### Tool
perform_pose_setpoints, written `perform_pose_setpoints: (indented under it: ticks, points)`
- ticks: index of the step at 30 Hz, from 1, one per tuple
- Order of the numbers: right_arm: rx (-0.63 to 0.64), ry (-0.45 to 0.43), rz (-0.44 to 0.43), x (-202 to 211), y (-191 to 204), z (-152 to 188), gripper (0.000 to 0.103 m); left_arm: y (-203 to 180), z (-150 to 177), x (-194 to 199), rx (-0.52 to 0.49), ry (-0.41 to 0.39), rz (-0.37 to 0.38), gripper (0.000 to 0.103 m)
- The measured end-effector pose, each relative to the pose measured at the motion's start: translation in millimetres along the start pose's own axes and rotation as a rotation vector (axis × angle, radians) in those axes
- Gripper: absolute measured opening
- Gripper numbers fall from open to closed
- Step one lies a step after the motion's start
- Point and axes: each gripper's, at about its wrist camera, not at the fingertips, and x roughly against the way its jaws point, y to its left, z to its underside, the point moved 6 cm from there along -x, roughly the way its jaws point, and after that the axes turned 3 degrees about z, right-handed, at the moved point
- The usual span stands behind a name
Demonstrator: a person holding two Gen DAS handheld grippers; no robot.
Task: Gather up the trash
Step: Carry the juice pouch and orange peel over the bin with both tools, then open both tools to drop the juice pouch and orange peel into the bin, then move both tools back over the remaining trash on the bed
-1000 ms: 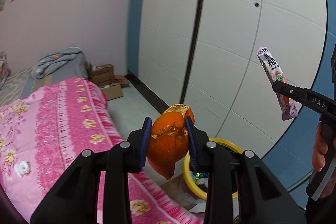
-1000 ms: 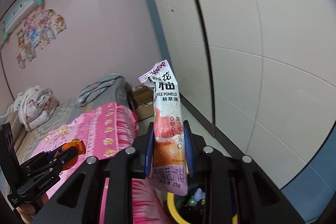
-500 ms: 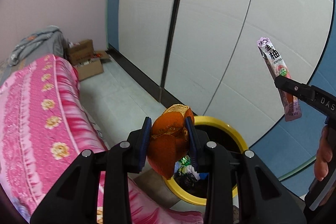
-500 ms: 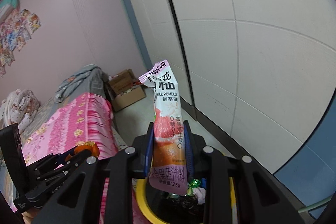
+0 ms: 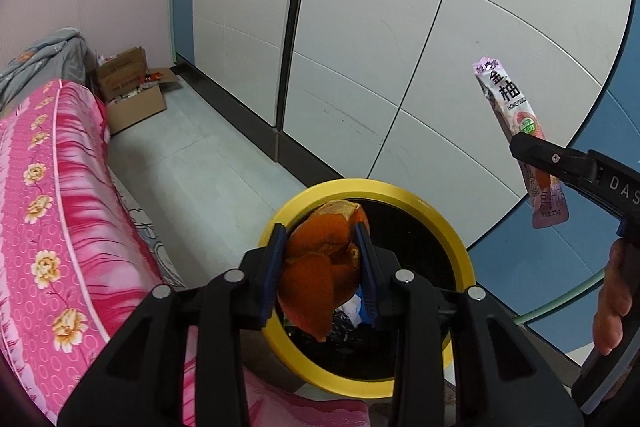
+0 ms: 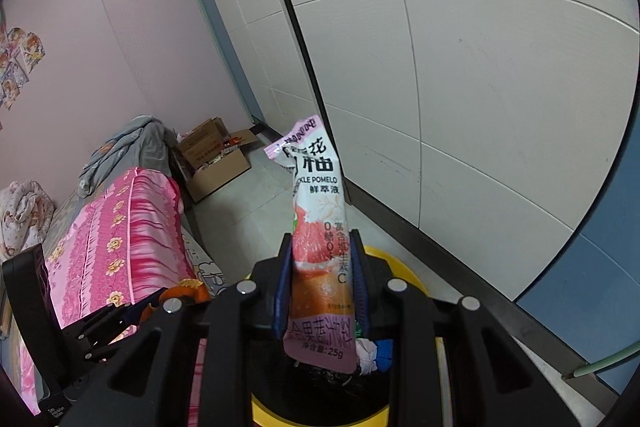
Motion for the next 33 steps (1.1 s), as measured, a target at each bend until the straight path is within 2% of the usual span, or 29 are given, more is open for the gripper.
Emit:
perform_pose_setpoints:
  ticks: [5,7,11,18,22,26,33]
  points:
    - [-0.019,-0.001,0.008,-4,-5,5,0.027,0,-1,1,0.009,-0.016,0.013,0.046]
    - [-0.031,-0.005,0.015,-3,-7,5,0.038,-1,-2,3,0.009,-0.021,0.014,0.051]
    - [-0.047,-0.003,0.023,-1,-10,9,0.046,4,-5,14,0.019,-0.041,0.004,0.062]
    - [-0.039,-0.019,-0.002,13,2,13,0.058,29,-10,50,0.016,-0.088,-0.062,0.074]
    - [0.003,-0.031,-0.049,27,30,14,0.062,58,-9,81,0.018,-0.118,-0.130,0.079]
    - [0.061,-0.034,-0.126,42,75,19,0.066,95,-4,115,0.033,-0.145,-0.206,0.081]
    - [0.173,-0.053,-0.233,70,154,31,0.072,178,12,194,0.119,-0.214,-0.343,0.083]
